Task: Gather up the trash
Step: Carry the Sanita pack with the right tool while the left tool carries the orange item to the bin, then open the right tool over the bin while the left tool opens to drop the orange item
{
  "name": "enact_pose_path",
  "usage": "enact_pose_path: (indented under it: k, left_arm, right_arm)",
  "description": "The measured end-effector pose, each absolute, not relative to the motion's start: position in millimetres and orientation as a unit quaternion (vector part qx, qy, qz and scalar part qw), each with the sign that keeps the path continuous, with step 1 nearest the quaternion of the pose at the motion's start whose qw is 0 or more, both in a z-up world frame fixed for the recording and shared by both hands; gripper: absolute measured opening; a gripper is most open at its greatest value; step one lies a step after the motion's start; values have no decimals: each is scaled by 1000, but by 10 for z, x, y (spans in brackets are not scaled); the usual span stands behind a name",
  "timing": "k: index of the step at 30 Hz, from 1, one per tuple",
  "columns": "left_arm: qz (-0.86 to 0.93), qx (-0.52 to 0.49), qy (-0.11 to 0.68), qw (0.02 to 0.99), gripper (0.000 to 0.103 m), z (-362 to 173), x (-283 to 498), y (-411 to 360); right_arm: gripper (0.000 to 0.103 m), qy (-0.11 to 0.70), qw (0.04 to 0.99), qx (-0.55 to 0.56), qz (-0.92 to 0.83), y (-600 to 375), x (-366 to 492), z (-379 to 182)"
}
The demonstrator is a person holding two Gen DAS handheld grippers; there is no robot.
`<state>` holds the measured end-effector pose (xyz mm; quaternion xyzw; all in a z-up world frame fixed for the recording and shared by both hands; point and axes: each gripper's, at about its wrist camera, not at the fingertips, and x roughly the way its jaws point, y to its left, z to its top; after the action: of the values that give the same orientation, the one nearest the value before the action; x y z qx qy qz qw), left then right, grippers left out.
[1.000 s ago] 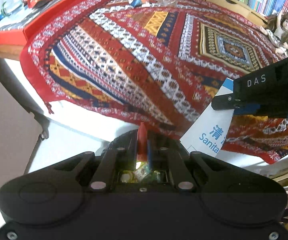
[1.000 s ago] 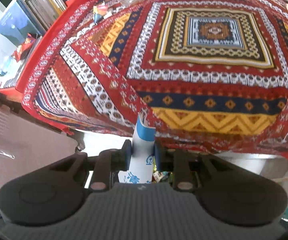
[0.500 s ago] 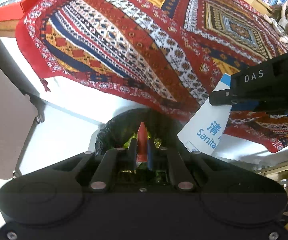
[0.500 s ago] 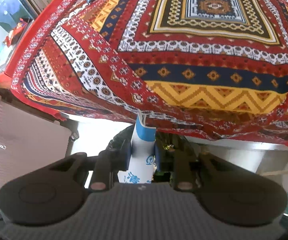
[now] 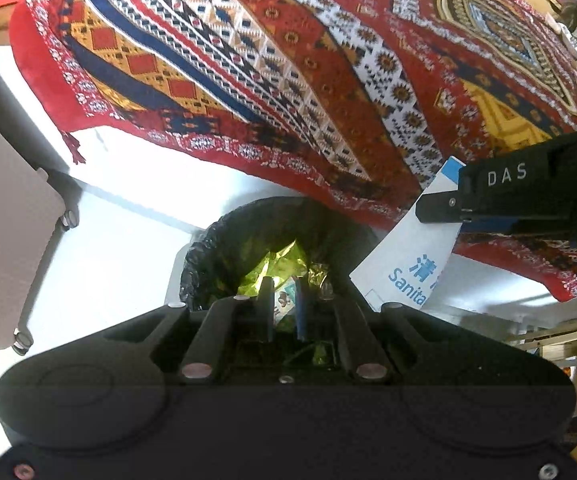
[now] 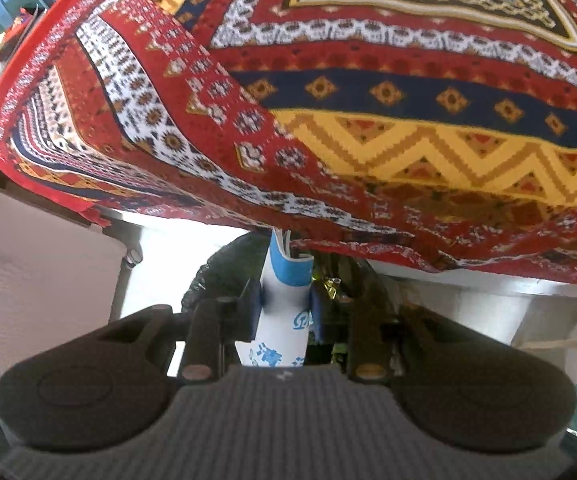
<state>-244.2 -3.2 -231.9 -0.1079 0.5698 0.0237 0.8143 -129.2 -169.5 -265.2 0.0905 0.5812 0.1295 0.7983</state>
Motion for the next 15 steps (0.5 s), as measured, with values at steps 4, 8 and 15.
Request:
enact_pose_path:
  k: [4, 8, 15]
  left_arm:
    - [24, -112, 576, 810, 11, -2457, -2420, -33]
    - [32, -114, 579, 807, 17, -2514, -2408, -32]
    - [42, -107, 574, 810, 36, -2457, -2413, -38]
  right_arm:
    - [34, 584, 796, 90, 132, -1690, -1280, -2777]
    - [50, 580, 799, 87, 132, -1684, -1288, -2828]
    - [59, 583, 796, 94, 133, -1756, -1311, -2817]
